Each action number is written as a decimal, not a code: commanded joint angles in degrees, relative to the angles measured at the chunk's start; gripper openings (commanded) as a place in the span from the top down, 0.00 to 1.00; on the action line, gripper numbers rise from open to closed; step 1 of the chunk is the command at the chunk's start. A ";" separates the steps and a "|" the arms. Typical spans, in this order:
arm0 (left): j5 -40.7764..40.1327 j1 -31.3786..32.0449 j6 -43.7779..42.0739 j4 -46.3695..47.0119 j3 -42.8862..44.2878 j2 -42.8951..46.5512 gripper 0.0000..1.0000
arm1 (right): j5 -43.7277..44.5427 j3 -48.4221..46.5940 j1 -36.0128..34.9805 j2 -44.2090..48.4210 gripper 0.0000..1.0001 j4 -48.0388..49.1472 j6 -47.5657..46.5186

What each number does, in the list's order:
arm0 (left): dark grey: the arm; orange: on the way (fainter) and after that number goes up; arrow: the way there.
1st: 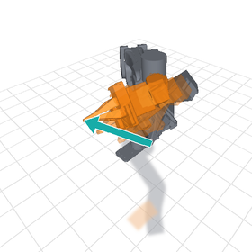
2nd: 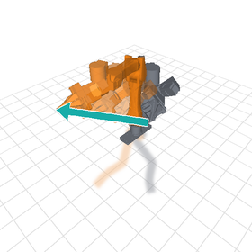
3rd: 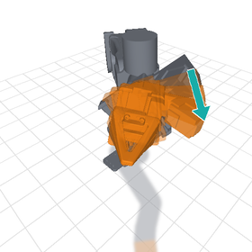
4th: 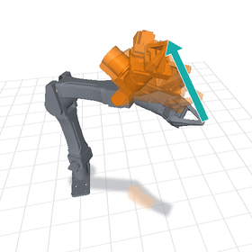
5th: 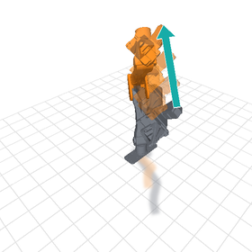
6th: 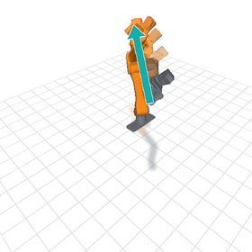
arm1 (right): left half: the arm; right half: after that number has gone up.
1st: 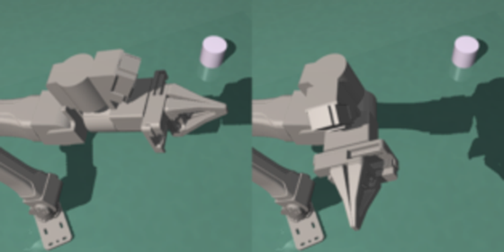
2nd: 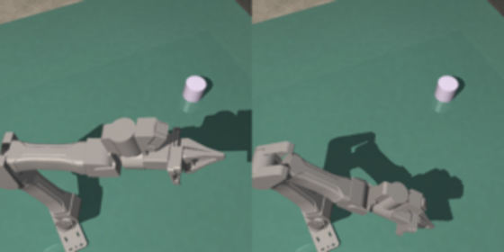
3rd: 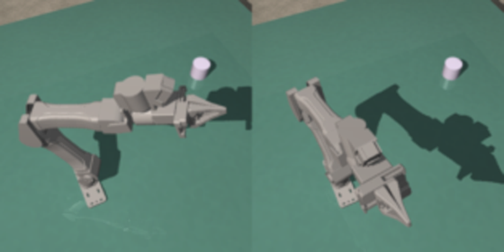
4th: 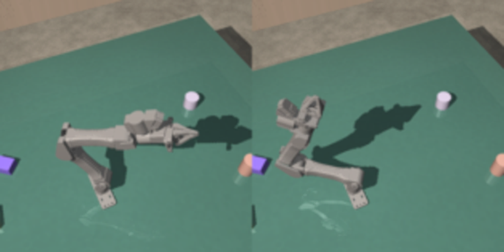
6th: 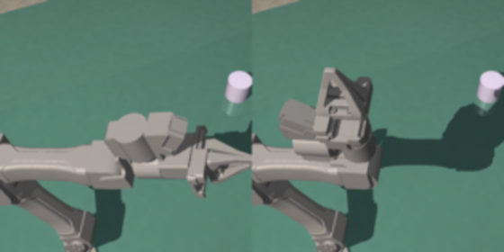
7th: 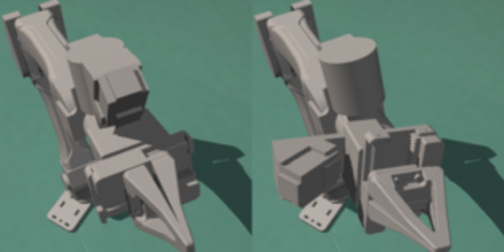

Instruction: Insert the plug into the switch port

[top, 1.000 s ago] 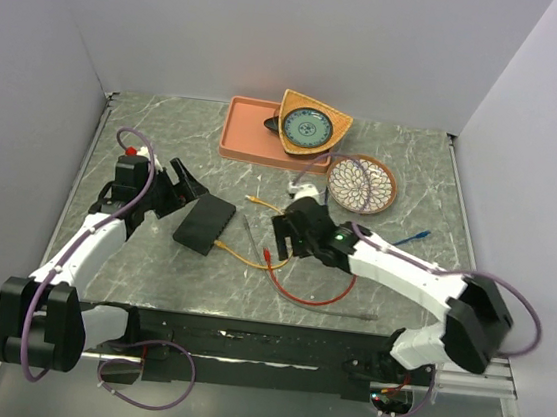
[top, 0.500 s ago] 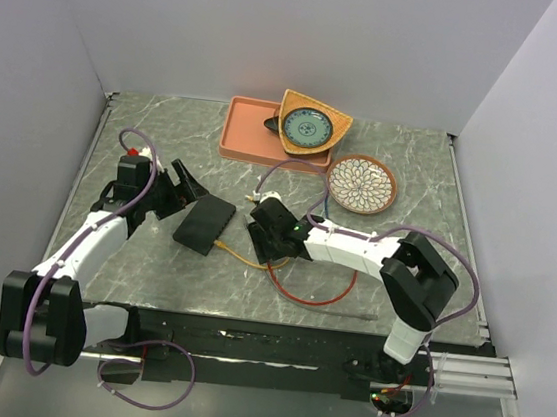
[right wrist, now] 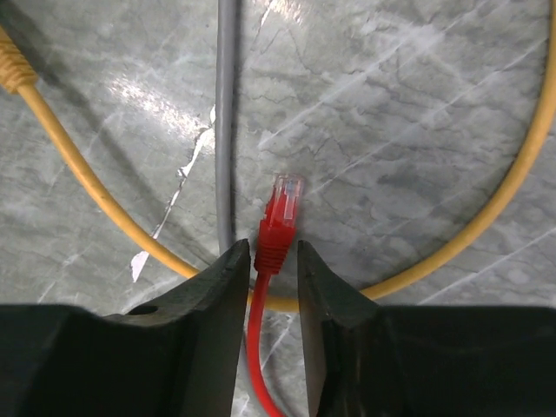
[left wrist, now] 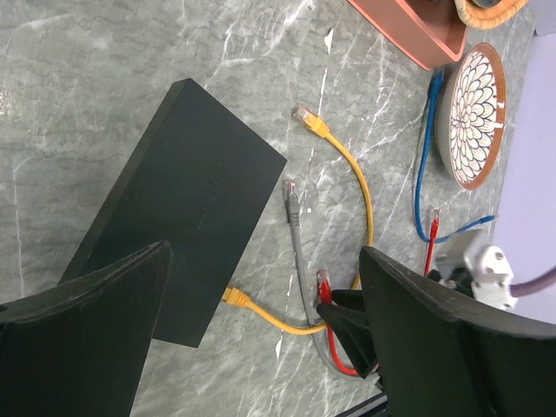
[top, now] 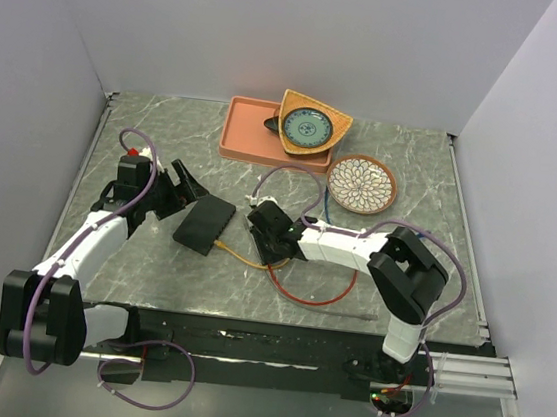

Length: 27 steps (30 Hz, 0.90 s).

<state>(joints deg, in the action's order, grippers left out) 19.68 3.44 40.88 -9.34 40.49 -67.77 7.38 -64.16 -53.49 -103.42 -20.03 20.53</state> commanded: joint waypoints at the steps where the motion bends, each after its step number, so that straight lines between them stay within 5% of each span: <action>1: 0.80 -0.10 -1.16 0.64 1.17 0.62 0.04 | -0.87 0.18 -0.30 -1.17 0.69 1.93 0.56; 11: 0.45 -0.10 -0.98 0.12 1.17 1.76 0.04 | 0.44 -0.44 -0.38 -0.65 1.00 0.88 -0.23; 21: 0.88 -0.02 -0.45 -1.20 1.35 5.10 0.04 | 3.52 0.00 -0.38 7.87 1.00 -1.41 -2.08; 27: 4.57 -0.02 -0.63 -3.31 0.56 11.16 0.03 | 0.72 5.97 -0.29 22.78 1.00 1.83 -2.87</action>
<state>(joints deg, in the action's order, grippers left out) 20.49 3.44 40.58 -11.94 40.49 -61.19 8.91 -61.17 -53.49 -92.36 -21.06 18.90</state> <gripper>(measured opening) 0.968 0.213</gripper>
